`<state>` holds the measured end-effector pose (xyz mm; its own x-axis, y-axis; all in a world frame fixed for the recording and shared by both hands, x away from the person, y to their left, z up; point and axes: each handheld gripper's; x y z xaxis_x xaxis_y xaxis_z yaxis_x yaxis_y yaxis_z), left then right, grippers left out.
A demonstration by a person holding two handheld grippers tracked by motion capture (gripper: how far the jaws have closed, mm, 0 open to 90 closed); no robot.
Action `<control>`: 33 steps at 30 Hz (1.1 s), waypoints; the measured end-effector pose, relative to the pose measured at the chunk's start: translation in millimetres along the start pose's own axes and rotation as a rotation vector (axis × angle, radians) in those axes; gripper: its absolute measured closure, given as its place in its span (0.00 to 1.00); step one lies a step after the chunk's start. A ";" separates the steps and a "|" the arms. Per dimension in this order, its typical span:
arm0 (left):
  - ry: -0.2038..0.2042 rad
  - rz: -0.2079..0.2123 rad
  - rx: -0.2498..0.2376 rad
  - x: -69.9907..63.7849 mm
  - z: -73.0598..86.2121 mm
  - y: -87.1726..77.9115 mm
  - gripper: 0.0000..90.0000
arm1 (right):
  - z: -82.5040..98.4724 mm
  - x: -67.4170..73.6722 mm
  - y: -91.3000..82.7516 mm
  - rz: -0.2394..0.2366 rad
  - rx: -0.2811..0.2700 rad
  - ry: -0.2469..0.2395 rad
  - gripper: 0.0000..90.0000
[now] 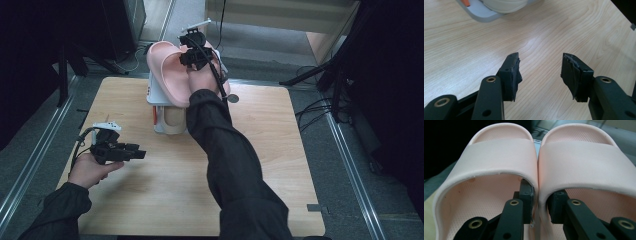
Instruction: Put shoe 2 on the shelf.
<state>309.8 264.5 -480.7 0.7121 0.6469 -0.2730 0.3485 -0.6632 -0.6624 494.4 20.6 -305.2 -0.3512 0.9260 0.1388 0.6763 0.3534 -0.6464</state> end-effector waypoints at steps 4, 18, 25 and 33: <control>0.008 0.012 0.000 -0.3 -1.9 2.5 0.54 | -4.6 4.8 14.0 0.063 -0.011 0.069 0.85; 0.008 0.010 0.003 1.3 -2.8 2.7 0.54 | -6.1 -4.1 41.8 0.059 -0.018 0.273 0.85; 0.005 0.007 0.004 2.5 -2.2 2.3 0.54 | -5.1 -7.6 48.5 0.078 -0.022 0.275 0.84; 0.007 0.003 0.008 2.6 -1.9 2.3 0.54 | -2.5 -6.9 48.8 0.070 -0.033 0.269 0.74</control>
<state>313.6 264.0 -481.6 0.7173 0.6420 -0.2707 0.3411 -0.6623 -0.6670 531.5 31.8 -335.9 -0.1213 0.9486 0.2923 0.7148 0.2878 -0.6374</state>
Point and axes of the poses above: each handheld gripper's, and its own axes: y roughly forward along the jaws, z roughly out of its underside, x roughly to its left, and after that the axes turned 10 degrees about y, right-handed
